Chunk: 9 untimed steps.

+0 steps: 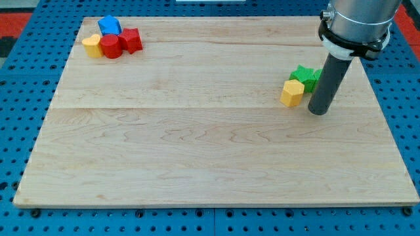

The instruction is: Move yellow hexagon towards the bottom center

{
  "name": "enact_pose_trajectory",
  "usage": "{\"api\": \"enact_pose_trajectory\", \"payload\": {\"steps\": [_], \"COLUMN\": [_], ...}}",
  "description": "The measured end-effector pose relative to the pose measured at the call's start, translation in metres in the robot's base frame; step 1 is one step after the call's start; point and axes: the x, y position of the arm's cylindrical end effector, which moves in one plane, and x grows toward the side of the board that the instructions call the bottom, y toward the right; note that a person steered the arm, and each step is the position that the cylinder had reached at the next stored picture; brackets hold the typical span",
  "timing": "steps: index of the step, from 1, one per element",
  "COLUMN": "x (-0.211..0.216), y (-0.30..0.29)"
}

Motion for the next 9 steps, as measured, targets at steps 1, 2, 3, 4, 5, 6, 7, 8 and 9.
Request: {"api": "enact_pose_trajectory", "payload": {"steps": [1,2,3,4,5,6,7,8,9], "x": [0.000,0.000,-0.009,-0.068,-0.083,-0.056,-0.040,-0.043,-0.048], "y": [0.008,0.005,0.046,0.088,0.031,-0.045,-0.088,-0.065,-0.018]}}
